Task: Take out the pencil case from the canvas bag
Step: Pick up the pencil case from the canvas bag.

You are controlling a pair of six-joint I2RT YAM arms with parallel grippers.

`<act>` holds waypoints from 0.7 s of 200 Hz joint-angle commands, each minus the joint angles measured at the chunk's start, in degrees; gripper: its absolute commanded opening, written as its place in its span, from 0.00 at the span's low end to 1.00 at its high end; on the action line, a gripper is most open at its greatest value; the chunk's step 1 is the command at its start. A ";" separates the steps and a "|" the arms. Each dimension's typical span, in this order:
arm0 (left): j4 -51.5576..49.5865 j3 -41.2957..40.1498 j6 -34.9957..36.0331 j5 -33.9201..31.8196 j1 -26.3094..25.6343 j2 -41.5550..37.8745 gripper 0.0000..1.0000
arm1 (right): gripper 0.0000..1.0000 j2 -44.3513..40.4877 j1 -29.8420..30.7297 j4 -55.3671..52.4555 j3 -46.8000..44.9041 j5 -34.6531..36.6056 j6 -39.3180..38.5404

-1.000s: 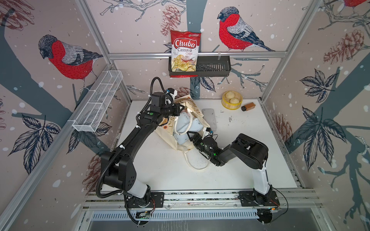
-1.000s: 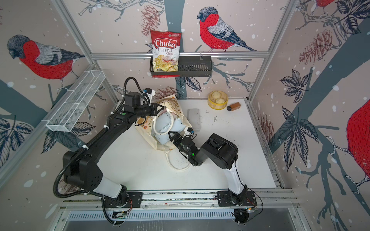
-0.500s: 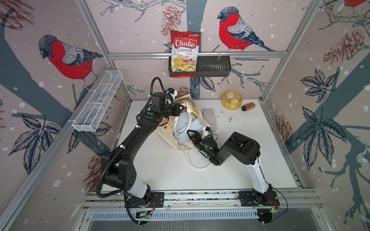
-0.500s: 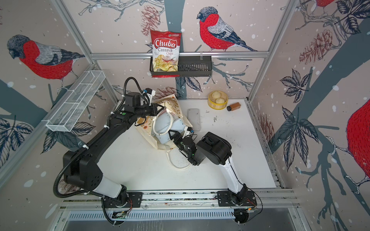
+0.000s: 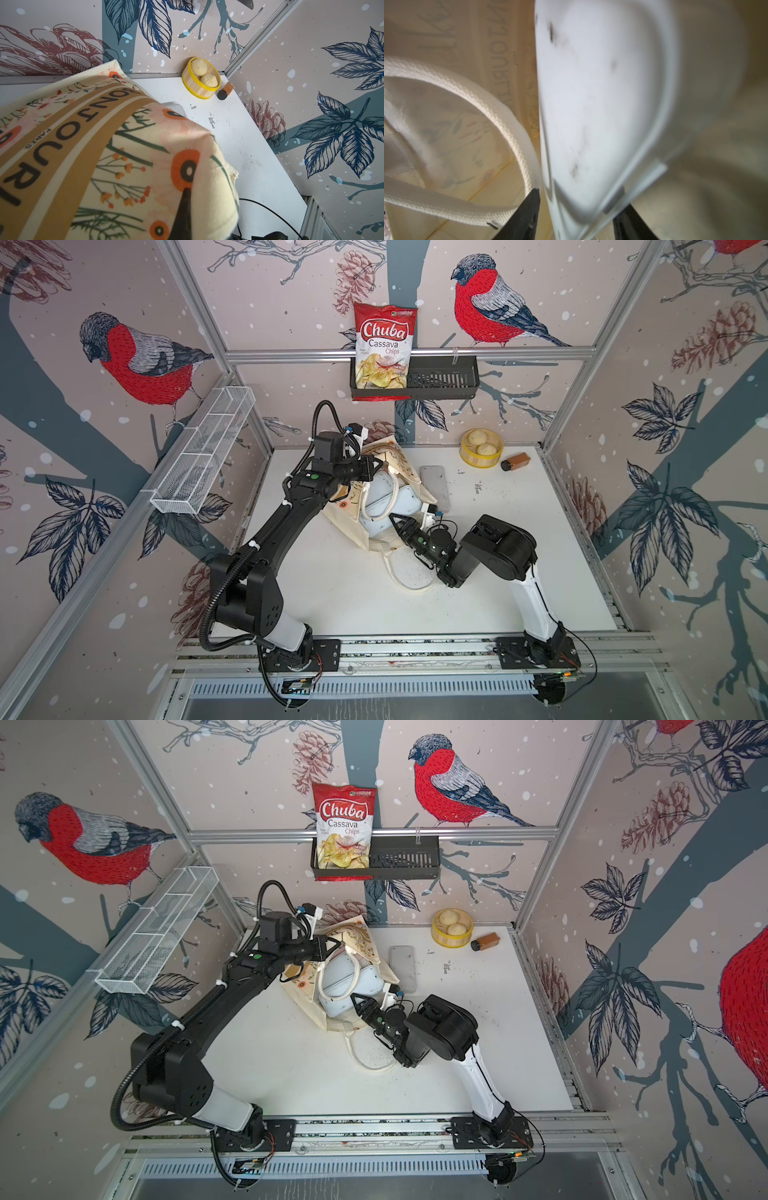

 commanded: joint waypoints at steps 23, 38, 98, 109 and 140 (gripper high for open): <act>4.39 -0.01 -0.64 1.90 0.01 -0.22 0.00 | 0.57 -0.07 -0.23 3.35 1.68 0.18 -1.81; 4.40 -0.05 -0.66 1.92 -0.01 -0.23 0.00 | 0.51 0.22 -0.27 3.15 2.49 0.27 -1.45; 4.28 0.00 -0.51 1.57 0.00 -0.58 0.00 | 0.36 -0.69 -0.14 5.03 -0.81 0.74 0.93; 4.38 -0.03 -0.47 1.65 0.00 -0.58 0.00 | 0.34 -1.34 -0.14 5.91 -2.05 1.27 0.93; 4.29 -0.02 -0.45 1.49 -0.01 -0.49 0.00 | 0.26 -3.82 -0.62 6.70 -4.55 1.15 0.84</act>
